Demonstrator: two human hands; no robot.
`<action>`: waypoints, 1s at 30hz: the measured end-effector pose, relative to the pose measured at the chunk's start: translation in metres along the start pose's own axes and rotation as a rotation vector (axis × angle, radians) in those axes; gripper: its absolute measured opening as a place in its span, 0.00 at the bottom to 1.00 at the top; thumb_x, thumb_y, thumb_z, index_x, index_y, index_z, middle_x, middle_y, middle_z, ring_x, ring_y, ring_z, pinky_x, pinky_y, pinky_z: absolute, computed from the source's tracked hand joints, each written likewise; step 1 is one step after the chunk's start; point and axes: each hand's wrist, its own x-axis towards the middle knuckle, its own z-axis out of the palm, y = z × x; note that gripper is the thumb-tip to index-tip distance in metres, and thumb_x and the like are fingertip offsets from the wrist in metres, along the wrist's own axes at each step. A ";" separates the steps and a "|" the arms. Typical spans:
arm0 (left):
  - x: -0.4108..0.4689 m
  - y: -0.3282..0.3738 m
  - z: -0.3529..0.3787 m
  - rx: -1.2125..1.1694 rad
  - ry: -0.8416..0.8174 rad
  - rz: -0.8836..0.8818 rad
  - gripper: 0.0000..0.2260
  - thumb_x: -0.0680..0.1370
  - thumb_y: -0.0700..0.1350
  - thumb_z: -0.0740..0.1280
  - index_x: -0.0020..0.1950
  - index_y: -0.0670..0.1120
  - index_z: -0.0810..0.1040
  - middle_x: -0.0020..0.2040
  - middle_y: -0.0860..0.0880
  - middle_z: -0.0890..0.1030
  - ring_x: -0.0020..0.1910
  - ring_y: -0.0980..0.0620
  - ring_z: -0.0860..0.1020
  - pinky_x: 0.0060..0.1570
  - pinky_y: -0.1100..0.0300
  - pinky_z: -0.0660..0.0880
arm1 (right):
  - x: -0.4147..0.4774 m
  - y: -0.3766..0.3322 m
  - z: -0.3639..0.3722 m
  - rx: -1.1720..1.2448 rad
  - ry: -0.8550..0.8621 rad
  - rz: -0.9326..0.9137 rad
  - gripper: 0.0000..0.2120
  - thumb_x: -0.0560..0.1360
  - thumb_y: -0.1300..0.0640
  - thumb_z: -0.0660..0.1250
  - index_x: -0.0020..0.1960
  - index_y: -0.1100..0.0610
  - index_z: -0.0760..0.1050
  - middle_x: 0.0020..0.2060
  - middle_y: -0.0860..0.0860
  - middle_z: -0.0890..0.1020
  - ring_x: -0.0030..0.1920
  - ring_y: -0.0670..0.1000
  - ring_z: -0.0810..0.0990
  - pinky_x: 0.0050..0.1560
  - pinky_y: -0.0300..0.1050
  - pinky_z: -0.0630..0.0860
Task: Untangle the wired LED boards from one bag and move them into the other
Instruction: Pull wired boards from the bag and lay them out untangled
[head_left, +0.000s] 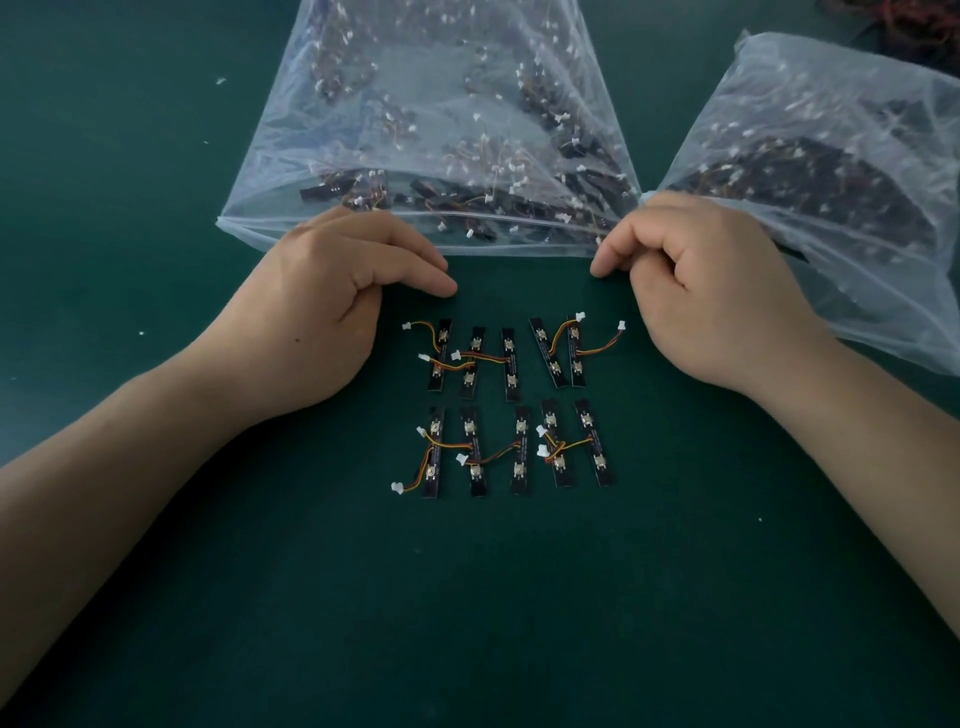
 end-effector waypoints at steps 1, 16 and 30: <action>0.000 0.000 0.000 0.001 0.000 0.000 0.27 0.77 0.22 0.58 0.57 0.49 0.88 0.60 0.54 0.83 0.62 0.49 0.78 0.69 0.63 0.70 | 0.000 0.000 0.000 0.000 -0.001 -0.001 0.21 0.77 0.68 0.58 0.46 0.46 0.82 0.45 0.42 0.80 0.46 0.49 0.80 0.47 0.54 0.79; -0.001 0.003 -0.001 0.008 -0.001 0.006 0.17 0.83 0.31 0.64 0.57 0.49 0.88 0.59 0.54 0.83 0.60 0.51 0.79 0.68 0.64 0.69 | -0.001 0.000 0.000 0.005 -0.002 -0.007 0.21 0.77 0.68 0.58 0.46 0.46 0.82 0.45 0.42 0.80 0.46 0.50 0.81 0.47 0.55 0.80; -0.001 0.001 -0.001 -0.015 -0.016 0.015 0.24 0.79 0.23 0.60 0.58 0.47 0.87 0.60 0.52 0.83 0.62 0.49 0.79 0.69 0.55 0.71 | -0.001 0.001 0.000 0.003 0.004 -0.012 0.21 0.77 0.68 0.58 0.45 0.44 0.81 0.45 0.42 0.80 0.45 0.50 0.80 0.47 0.54 0.79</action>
